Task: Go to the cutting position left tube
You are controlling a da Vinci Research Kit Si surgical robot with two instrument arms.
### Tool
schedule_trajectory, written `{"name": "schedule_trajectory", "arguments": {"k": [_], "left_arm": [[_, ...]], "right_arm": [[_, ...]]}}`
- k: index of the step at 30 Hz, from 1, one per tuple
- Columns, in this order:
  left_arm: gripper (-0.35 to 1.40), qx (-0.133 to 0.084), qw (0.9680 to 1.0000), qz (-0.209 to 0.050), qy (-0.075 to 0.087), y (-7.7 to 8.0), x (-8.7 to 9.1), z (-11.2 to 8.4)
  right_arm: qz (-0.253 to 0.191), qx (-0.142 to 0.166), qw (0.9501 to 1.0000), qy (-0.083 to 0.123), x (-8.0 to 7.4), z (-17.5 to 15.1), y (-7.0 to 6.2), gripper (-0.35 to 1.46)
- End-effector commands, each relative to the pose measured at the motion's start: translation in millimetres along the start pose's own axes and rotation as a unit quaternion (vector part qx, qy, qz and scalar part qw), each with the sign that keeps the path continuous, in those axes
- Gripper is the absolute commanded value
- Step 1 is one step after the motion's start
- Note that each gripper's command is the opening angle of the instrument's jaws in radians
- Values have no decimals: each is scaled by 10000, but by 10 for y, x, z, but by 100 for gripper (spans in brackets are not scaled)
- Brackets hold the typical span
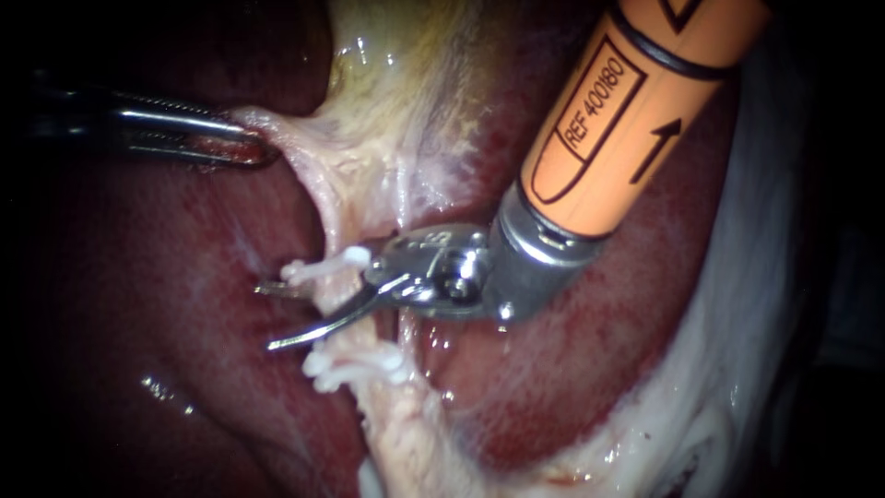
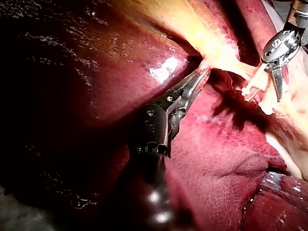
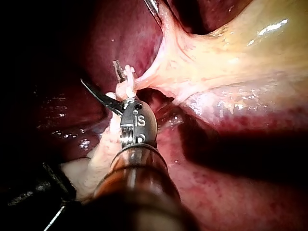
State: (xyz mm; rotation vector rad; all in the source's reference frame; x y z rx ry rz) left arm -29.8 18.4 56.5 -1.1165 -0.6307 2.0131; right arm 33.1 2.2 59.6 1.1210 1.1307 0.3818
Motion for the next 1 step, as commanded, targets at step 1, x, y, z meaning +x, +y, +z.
{"name": "schedule_trajectory", "arguments": {"k": [1], "left_arm": [[-35,-1,10000,1,0,0,0,0]], "right_arm": [[25,-15,10000,-2,-4,0,4,142]]}}
